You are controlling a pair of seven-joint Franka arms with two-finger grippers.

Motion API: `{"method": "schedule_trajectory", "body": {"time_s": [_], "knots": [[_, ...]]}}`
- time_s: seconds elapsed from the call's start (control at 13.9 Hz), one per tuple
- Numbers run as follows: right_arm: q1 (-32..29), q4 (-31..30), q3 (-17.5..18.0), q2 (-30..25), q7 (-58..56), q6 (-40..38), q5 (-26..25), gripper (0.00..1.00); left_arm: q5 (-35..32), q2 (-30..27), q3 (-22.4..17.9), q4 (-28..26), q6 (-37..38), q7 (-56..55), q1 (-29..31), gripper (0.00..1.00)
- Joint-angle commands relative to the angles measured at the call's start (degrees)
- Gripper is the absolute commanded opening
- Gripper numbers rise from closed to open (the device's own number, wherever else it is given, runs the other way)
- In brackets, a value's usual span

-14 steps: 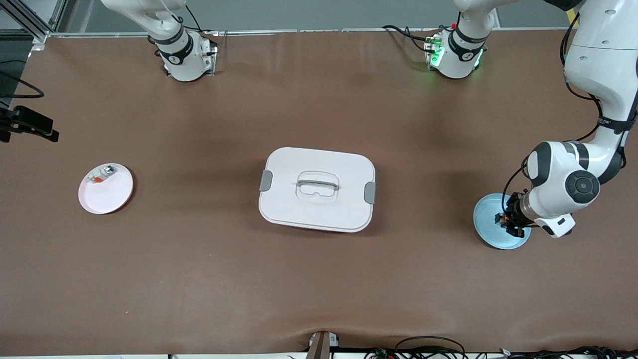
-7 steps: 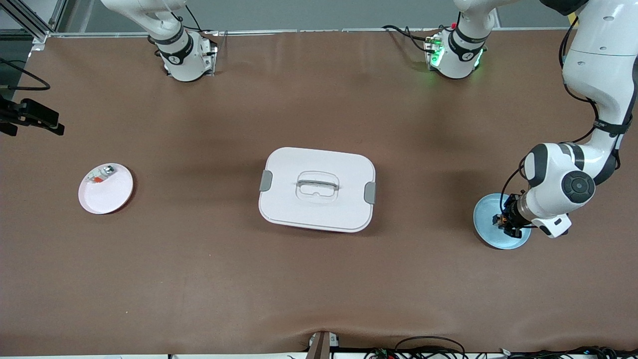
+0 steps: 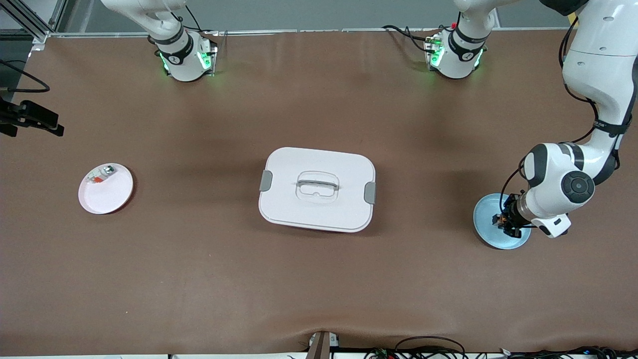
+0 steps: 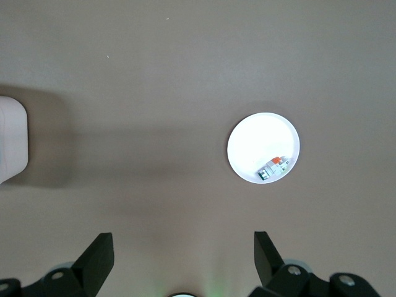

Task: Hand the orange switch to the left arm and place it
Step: 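Lower the switch with the left gripper onto the blue plate, then open the left gripper to release the switch on the plate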

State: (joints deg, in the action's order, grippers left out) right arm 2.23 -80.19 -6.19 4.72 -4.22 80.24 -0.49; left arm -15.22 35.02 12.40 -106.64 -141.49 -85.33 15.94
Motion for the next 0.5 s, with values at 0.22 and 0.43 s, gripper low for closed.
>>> {"method": "schedule_trajectory", "body": {"time_s": [0.22, 0.43], "knots": [[-0.82, -1.55, 0.04, -2.87, -0.79, -1.57, -1.62, 1.0, -2.27, -0.13, 0.35, 0.11, -1.16, -0.45, -0.11, 1.0], [-1.7, -1.64, 0.22, -2.78, -0.79, -1.49, -1.71, 1.0, -2.18, -0.39, 0.35, 0.38, -1.07, -0.1, -0.47, 1.0]]}}
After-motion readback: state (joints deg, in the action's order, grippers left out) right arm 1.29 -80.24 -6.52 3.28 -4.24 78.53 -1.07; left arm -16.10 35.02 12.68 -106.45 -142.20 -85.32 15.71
